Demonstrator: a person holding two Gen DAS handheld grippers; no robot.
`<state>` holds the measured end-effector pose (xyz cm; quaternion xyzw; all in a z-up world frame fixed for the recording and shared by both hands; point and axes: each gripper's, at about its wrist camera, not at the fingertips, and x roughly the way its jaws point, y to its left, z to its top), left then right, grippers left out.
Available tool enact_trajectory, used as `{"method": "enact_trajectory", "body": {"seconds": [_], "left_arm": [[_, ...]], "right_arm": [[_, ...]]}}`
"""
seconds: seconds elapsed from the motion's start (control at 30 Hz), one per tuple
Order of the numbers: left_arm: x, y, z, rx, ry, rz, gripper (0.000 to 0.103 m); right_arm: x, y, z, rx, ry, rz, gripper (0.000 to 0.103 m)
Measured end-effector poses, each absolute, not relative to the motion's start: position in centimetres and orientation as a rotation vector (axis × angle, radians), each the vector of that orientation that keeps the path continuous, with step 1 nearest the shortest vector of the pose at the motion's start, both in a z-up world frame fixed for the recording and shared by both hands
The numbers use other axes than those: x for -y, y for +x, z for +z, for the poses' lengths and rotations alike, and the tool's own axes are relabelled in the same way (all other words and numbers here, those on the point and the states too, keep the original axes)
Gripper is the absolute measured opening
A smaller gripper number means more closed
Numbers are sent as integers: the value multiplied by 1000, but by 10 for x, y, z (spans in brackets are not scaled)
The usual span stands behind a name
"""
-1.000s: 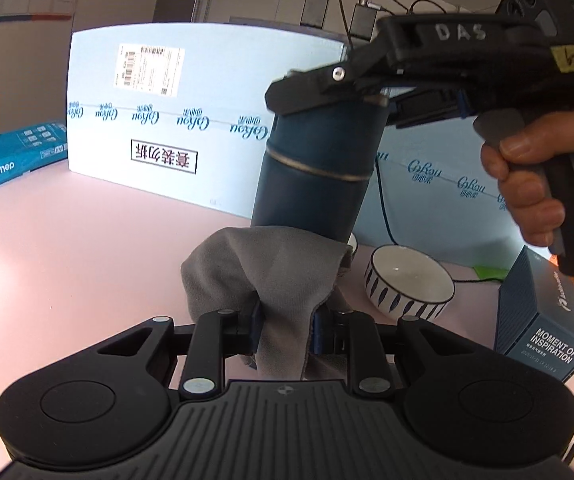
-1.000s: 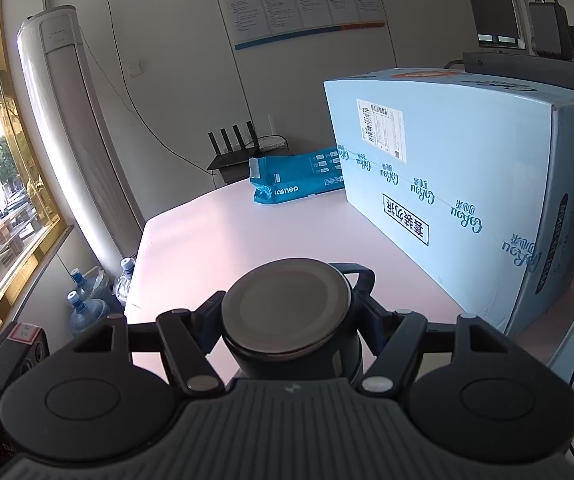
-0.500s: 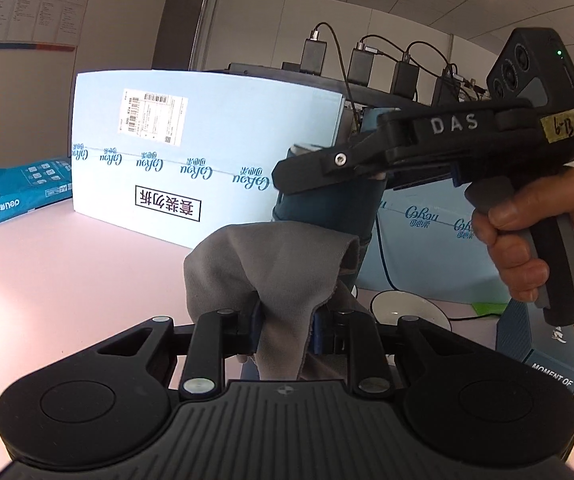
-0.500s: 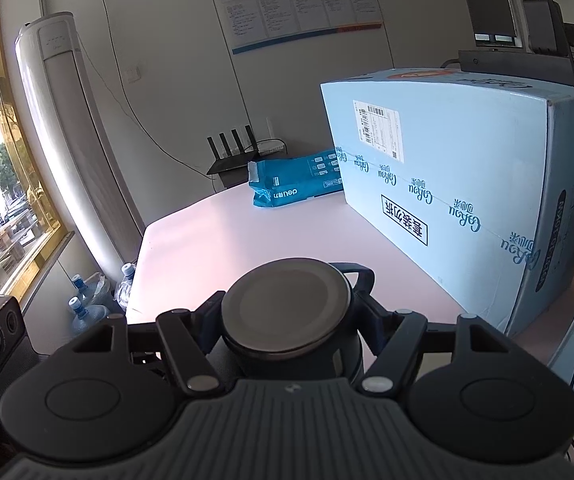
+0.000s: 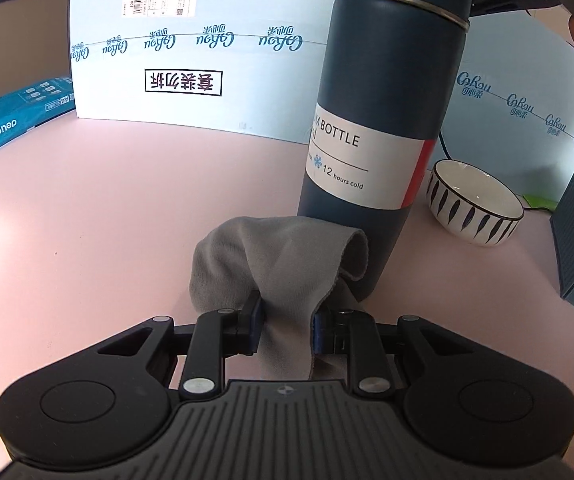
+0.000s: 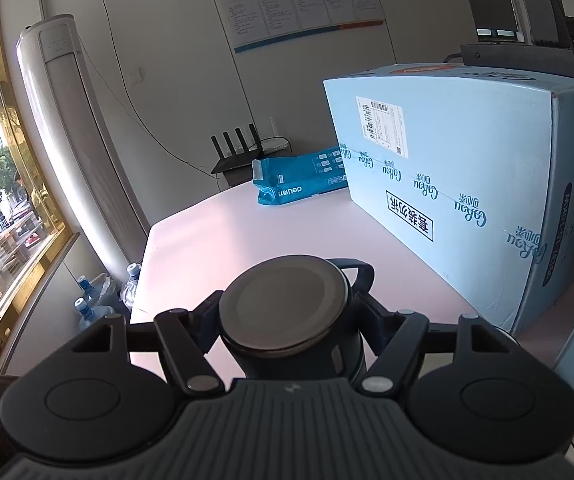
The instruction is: Clean container
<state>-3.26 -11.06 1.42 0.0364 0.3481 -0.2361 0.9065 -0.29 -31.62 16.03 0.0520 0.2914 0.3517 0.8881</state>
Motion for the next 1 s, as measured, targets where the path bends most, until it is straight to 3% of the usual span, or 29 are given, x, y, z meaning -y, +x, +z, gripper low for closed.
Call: {"method": "enact_trajectory", "body": {"seconds": [0.6,1.0], "left_arm": [[94,-29,85,-445,-53,-506,20],[95,-27,67,-508,1,-461,20]], "right_arm": [[316,-6,159,-610,95,722,72],[314,-5,158,-605,101,723,72]]}}
